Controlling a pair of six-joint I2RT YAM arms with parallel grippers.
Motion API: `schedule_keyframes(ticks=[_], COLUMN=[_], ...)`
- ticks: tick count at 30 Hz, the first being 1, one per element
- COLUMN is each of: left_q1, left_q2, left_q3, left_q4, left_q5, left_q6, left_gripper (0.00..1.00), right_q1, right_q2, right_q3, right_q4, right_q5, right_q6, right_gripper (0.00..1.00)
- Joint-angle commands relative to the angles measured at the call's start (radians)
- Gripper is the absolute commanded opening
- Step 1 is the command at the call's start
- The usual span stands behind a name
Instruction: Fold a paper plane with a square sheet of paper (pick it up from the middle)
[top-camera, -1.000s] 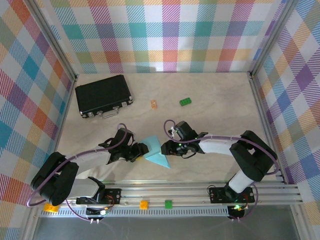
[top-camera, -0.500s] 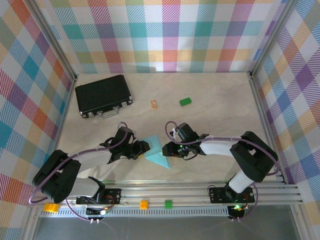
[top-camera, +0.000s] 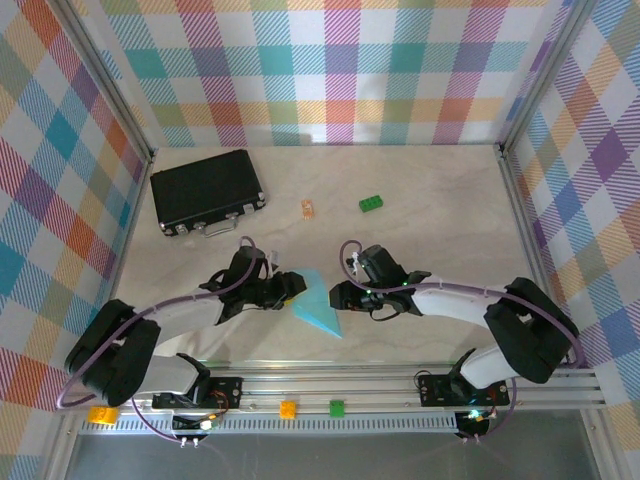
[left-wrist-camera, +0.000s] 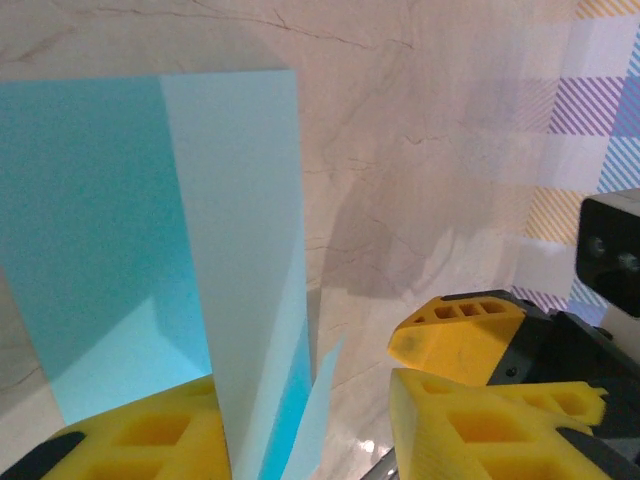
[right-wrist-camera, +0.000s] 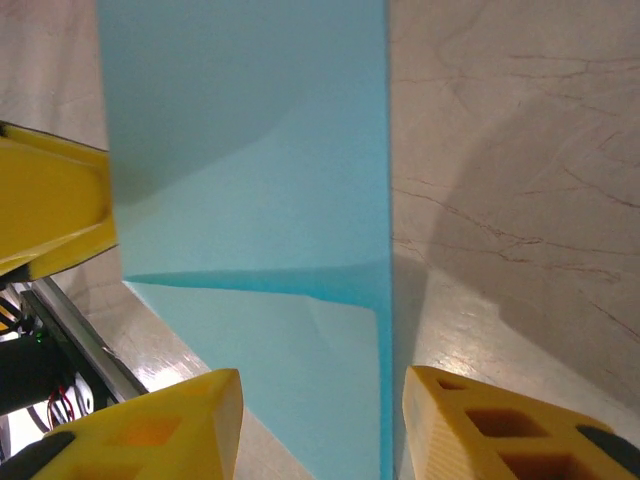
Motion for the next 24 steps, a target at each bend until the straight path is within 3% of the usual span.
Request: schedule_keyframes(ticks=[1, 7, 16, 21, 24], left_q1=[0.011, 0.011, 0.011, 0.010, 0.007], left_q2=[0.055, 0.102, 0.143, 0.110, 0.046], left_q3=[0.029, 0.038, 0.014, -0.041, -0.073], left_q4=[0.079, 0.108, 0.250, 0.360, 0.356], left_q5=[0.065, 0.079, 0.106, 0.037, -0.035], left_q6=[-0.012, -0.007, -0.054, -0.129, -0.146], left_gripper=[0.41, 0.32, 0.01, 0.00, 0.00], right_q1=[0.000, 0.001, 0.002, 0.001, 0.000], right_q2=[-0.031, -0.095, -0.247, -0.320, -0.340], right_q3=[-0.006, -0.033, -0.077, -0.114, -0.142], right_q4=[-0.039, -0.037, -0.096, -0.099, -0.071], right_q5=[0.030, 0.073, 0.201, 0.330, 0.326], right_q6=[-0.014, -0.041, -0.105, -0.009, -0.012], right_gripper=[0.47, 0.47, 0.50, 0.48, 0.46])
